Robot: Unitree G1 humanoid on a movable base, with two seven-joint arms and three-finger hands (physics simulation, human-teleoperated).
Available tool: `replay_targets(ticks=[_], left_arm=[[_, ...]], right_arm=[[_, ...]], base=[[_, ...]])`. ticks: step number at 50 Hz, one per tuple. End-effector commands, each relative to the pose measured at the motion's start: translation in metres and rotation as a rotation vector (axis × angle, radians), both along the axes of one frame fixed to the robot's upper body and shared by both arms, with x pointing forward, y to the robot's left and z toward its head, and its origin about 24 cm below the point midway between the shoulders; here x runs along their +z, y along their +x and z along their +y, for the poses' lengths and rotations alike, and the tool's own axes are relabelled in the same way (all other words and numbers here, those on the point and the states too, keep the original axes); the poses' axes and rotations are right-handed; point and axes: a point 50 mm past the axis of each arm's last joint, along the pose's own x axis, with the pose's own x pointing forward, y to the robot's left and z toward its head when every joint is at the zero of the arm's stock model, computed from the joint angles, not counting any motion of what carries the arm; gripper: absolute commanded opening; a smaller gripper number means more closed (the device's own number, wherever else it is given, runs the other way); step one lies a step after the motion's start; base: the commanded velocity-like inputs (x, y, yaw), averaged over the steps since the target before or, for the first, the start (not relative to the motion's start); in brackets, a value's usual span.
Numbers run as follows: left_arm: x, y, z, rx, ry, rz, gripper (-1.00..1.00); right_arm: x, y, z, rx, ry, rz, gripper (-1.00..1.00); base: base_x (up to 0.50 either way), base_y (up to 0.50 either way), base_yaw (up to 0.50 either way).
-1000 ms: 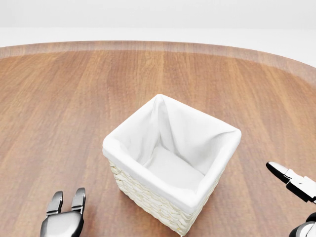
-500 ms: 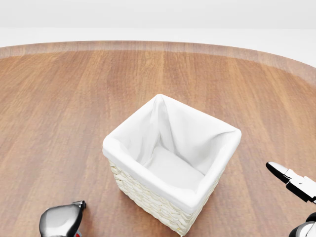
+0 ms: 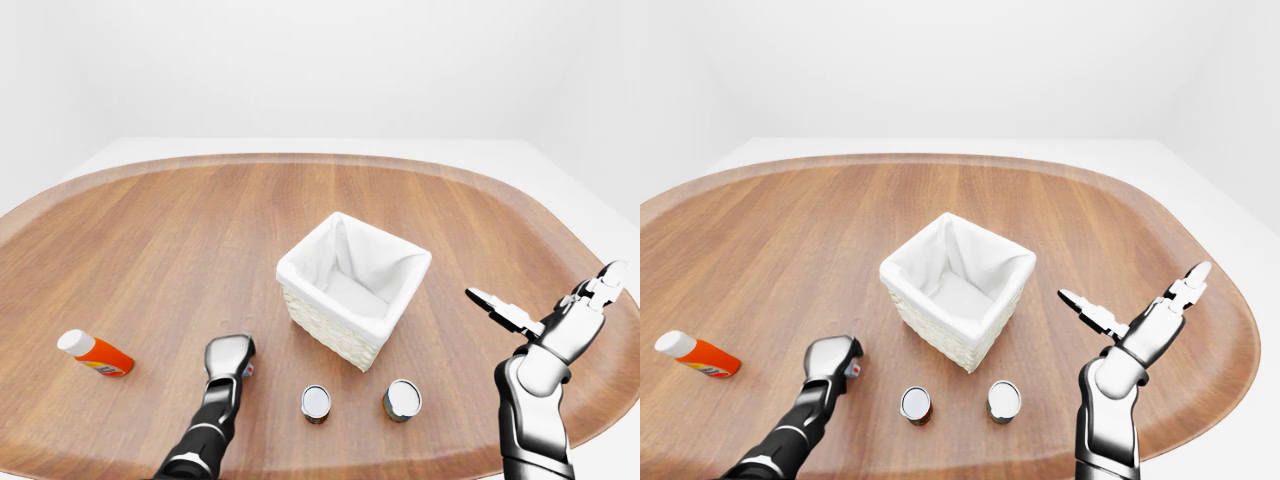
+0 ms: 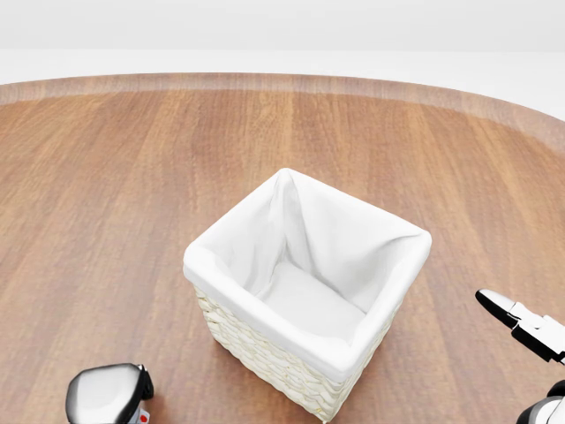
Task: Pick up the alphabet soup and the cream cheese box, and put them in the basket.
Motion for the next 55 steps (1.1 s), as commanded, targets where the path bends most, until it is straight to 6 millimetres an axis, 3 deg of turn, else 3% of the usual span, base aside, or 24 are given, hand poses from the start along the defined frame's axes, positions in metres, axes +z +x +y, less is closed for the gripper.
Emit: replay_targets(ticks=[1, 11, 21, 41, 55], left_arm=[[-0.021, -0.072, 0.003, -0.025, 0.010, 0.041, -1.00], [0.001, -0.075, 0.000, -0.070, 0.050, -0.079, -1.00], [0.026, -0.074, -0.007, -0.120, 0.102, -0.094, -1.00], [0.079, -0.053, -0.006, -0.069, 0.145, -0.198, -1.00], [0.096, -0.037, -0.010, -0.053, 0.115, -0.276, -1.00]], right_arm=[[0.000, 0.000, 0.000, -0.001, -0.001, 0.001, 1.00], [-0.001, 0.001, 0.000, 0.002, -0.002, 0.002, 1.00], [-0.001, 0.001, 0.000, 0.003, -0.001, 0.003, 1.00], [-0.003, 0.002, 0.000, 0.003, 0.003, 0.007, 1.00], [-0.003, 0.002, 0.000, 0.004, 0.007, 0.008, 1.00]], base=[[0.00, 0.00, 0.00], [0.00, 0.00, 0.00], [0.00, 0.00, 0.00], [0.00, 0.00, 0.00], [0.00, 0.00, 0.00]])
